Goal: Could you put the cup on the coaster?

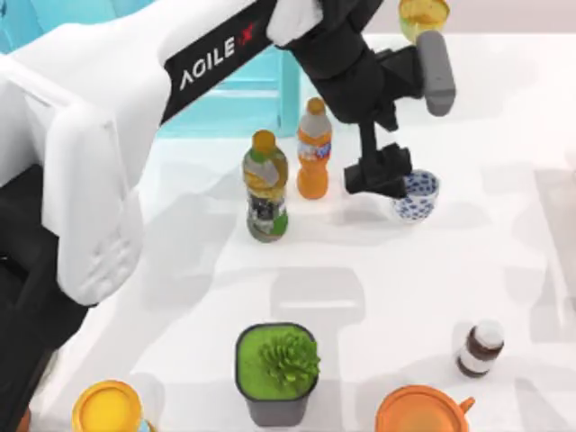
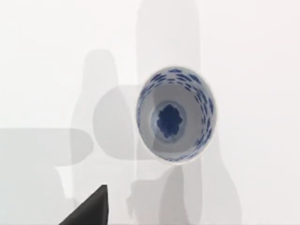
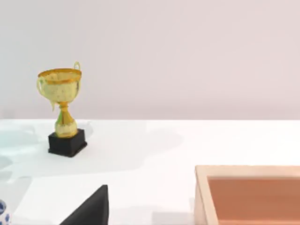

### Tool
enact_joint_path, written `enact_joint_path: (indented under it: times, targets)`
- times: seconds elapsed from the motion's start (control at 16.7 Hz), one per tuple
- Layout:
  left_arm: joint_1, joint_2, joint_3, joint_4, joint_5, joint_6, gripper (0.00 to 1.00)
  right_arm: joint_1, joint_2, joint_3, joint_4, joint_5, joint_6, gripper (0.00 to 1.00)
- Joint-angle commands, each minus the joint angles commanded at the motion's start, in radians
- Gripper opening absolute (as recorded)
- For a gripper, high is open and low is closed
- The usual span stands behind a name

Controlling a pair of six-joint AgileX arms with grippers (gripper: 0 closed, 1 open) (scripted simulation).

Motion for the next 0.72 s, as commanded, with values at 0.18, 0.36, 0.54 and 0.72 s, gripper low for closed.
enact_joint_path:
  times: [0.18, 0.36, 0.54, 0.72]
  targets:
    - [0.000, 0.000, 0.000, 0.000, 0.000, 0.000, 1.00, 0.000, 0.000, 0.000, 0.000, 0.000, 0.000, 1.00]
    - [-0.002, -0.001, -0.004, 0.002, -0.002, -0.002, 1.00, 0.000, 0.000, 0.000, 0.000, 0.000, 0.000, 1.00]
    - [-0.042, -0.018, -0.010, 0.010, -0.014, -0.045, 1.00, 0.000, 0.000, 0.000, 0.000, 0.000, 0.000, 1.00]
    - [-0.100, 0.009, 0.010, 0.039, -0.031, -0.105, 1.00, 0.000, 0.000, 0.000, 0.000, 0.000, 0.000, 1.00]
